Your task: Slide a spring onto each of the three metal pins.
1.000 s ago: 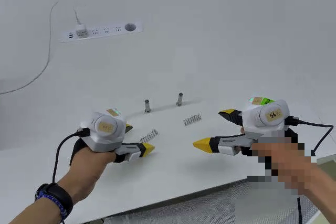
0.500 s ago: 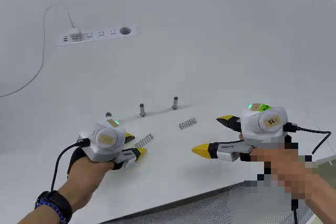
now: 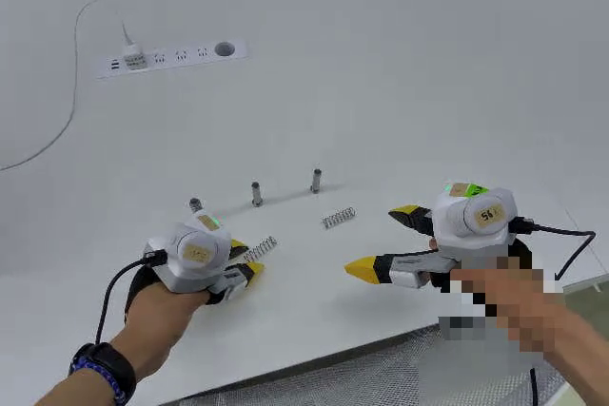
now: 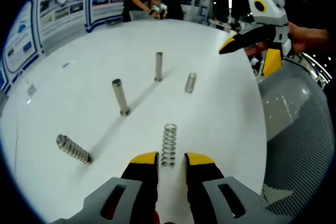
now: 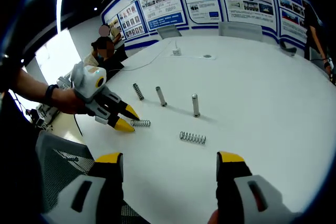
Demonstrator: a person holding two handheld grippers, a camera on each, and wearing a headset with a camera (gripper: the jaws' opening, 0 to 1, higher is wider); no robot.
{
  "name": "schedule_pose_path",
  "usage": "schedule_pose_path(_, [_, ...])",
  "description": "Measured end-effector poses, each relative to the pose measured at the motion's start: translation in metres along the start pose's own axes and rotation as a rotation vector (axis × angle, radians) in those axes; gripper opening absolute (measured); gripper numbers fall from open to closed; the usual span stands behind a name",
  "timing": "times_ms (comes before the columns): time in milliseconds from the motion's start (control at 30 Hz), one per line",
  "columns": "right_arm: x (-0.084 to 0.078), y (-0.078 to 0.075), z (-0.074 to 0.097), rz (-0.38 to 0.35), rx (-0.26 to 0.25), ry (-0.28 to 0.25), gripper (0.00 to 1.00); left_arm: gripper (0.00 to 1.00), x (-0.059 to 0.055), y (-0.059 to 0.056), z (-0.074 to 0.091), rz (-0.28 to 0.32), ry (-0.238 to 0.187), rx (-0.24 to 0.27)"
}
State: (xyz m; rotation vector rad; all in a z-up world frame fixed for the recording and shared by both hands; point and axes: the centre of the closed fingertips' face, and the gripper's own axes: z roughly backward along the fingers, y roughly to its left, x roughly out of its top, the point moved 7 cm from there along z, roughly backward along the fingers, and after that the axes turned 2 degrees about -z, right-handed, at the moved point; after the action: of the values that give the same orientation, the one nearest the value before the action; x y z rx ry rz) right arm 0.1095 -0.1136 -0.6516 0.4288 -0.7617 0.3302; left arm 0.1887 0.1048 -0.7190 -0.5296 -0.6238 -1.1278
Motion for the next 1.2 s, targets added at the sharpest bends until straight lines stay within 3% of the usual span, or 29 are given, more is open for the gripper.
schedule_pose_path(233, [0.001,-0.003,0.001,-0.003,-0.003,-0.004,0.73,0.12,0.0,0.002,-0.001,-0.052,0.015,0.033])
schedule_pose_path(400, [0.001,0.0,0.0,-0.013,0.012,-0.006,0.71,0.11,0.0,0.005,-0.001,0.038,0.008,0.021])
schedule_pose_path(933, [-0.003,0.018,-0.013,-0.025,0.075,0.002,0.68,0.1,-0.008,0.004,0.021,0.061,0.01,0.028])
schedule_pose_path(1200, [0.002,0.023,-0.017,-0.029,0.097,-0.001,0.67,0.1,-0.006,0.002,0.037,0.069,-0.014,0.032])
